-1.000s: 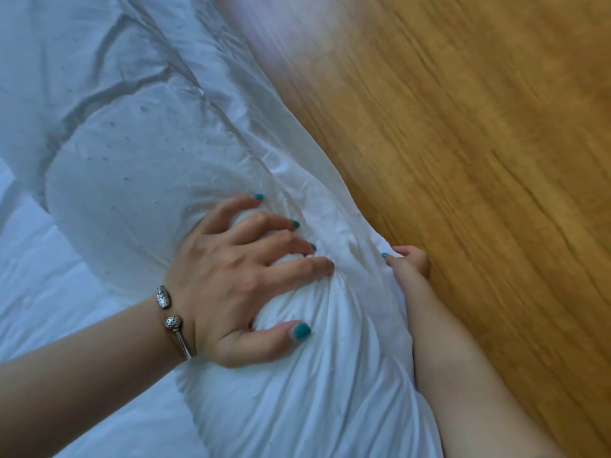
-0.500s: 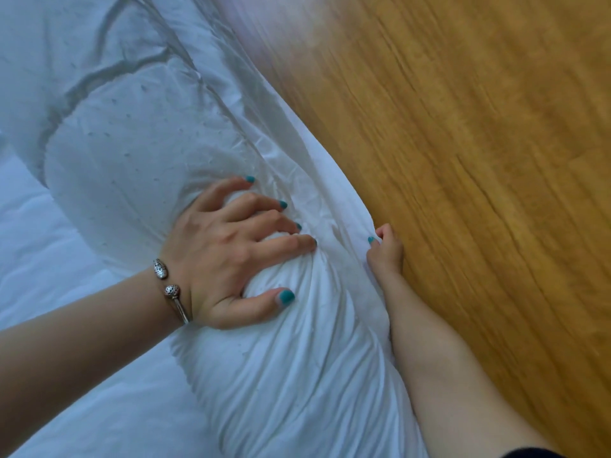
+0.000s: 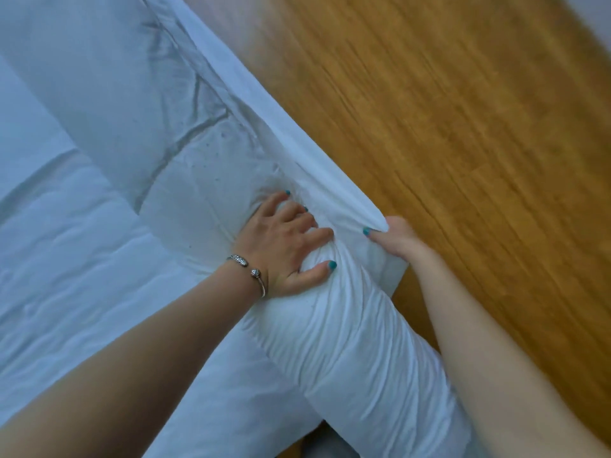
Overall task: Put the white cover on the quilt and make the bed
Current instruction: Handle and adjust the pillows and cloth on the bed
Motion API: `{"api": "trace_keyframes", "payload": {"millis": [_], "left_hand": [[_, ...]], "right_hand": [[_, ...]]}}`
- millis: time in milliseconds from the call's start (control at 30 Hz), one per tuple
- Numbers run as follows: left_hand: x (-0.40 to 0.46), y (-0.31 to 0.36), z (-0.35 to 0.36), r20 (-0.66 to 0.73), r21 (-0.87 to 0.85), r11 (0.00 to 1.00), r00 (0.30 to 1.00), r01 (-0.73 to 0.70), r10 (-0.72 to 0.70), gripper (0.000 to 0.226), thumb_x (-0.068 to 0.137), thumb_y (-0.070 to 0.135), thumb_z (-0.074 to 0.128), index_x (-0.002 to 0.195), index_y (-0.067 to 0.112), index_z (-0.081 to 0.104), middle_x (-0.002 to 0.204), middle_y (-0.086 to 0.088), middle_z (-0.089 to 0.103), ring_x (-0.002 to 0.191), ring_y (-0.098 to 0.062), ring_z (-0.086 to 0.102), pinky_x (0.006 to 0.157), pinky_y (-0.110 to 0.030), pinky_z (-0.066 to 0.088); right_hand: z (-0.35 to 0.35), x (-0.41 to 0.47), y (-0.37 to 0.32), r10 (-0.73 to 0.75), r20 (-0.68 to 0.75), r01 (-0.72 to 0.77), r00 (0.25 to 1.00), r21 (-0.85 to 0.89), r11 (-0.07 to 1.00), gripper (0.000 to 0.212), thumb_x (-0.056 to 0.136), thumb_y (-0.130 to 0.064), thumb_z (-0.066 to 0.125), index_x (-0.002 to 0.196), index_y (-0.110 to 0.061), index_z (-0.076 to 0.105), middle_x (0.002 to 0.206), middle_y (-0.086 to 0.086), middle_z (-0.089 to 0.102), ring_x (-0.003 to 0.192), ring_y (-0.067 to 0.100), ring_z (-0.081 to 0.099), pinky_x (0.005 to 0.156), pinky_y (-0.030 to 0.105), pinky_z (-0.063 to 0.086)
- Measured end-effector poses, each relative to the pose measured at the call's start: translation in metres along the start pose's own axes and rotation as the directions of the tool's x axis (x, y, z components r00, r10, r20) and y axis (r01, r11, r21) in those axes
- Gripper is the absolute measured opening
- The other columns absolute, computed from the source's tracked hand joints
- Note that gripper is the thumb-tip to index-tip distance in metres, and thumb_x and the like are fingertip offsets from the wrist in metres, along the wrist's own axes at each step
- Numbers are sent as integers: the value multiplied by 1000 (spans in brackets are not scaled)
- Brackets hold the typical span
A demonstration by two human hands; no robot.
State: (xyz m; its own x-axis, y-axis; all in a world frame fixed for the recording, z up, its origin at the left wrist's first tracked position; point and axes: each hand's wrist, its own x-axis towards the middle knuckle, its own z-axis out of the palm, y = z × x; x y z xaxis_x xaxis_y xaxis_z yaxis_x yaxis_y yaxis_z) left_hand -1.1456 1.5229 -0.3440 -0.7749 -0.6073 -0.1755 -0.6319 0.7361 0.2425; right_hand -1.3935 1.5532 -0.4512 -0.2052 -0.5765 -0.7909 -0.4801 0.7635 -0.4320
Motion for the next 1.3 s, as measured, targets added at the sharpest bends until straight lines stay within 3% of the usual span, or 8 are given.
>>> {"api": "trace_keyframes", "payload": {"millis": [300, 467, 633, 800, 933, 1000, 1100, 1300], "left_hand": [[-4, 0, -6, -50, -30, 998, 998, -51, 49, 55, 85, 62, 29, 102, 26, 69, 88, 2, 67, 96, -27, 58, 104, -45, 28], [-4, -1, -7, -83, -13, 998, 995, -58, 57, 55, 85, 62, 30, 103, 28, 68, 88, 3, 67, 96, -26, 58, 105, -45, 28], [-13, 2, -9, -82, 3, 999, 995, -49, 49, 52, 85, 61, 33, 105, 29, 69, 95, 6, 68, 106, -26, 58, 108, -47, 24], [-16, 8, -15, -25, 43, 999, 1000, -1, 2, 53, 86, 60, 32, 103, 26, 69, 94, 4, 68, 108, -27, 58, 110, -50, 23], [-7, 11, -23, 7, 74, 997, 999, 34, -34, 58, 85, 64, 28, 103, 28, 69, 88, 5, 67, 101, -24, 56, 110, -50, 22], [-3, 13, -26, 16, 79, 996, 999, 46, -48, 58, 85, 65, 28, 105, 29, 70, 89, 6, 68, 101, -24, 56, 109, -50, 22], [-1, 14, -27, 14, 83, 996, 999, 36, -37, 58, 86, 66, 27, 108, 31, 68, 94, 8, 68, 104, -21, 55, 110, -47, 19], [-5, 9, -27, -33, 37, 999, 999, 7, -6, 56, 84, 65, 34, 112, 30, 68, 106, 7, 70, 116, -22, 55, 112, -47, 17]], "right_hand": [[-28, -76, -8, -201, -664, 406, 721, 169, 898, 12, 77, -7, 79, 75, -12, 68, 78, -6, 56, 67, 6, 51, 59, 16, 38], [-25, -86, -14, -96, -293, 186, 951, 295, 937, 7, 93, -14, 65, 87, -11, 66, 72, -4, 60, 67, 11, 55, 57, 22, 42], [-43, -105, -6, -136, -224, 185, 965, 214, 959, 13, 94, -24, 63, 91, -12, 68, 83, 3, 64, 72, 16, 57, 64, 29, 39], [-84, -148, -11, -94, -581, 439, 808, 488, 754, 14, 98, -20, 57, 96, -30, 66, 90, -14, 69, 84, 8, 65, 80, 33, 49], [-69, -194, -24, -336, -293, 439, 895, 447, 779, 59, 65, -69, 73, 109, -32, 62, 99, -22, 71, 95, -5, 65, 78, 14, 50], [-39, -200, -18, -333, -154, 366, 930, 336, 868, 63, 59, -56, 85, 110, -31, 59, 103, -22, 67, 99, -1, 64, 83, 17, 52], [-11, -198, -4, -241, -310, 324, 920, 255, 911, 31, 79, -13, 80, 93, -35, 62, 89, -20, 65, 89, 12, 65, 76, 26, 51], [45, -233, -26, -39, -580, 329, 814, 404, 853, 21, 90, -16, 67, 79, -34, 66, 75, -12, 62, 66, 2, 56, 61, 17, 40]]}}
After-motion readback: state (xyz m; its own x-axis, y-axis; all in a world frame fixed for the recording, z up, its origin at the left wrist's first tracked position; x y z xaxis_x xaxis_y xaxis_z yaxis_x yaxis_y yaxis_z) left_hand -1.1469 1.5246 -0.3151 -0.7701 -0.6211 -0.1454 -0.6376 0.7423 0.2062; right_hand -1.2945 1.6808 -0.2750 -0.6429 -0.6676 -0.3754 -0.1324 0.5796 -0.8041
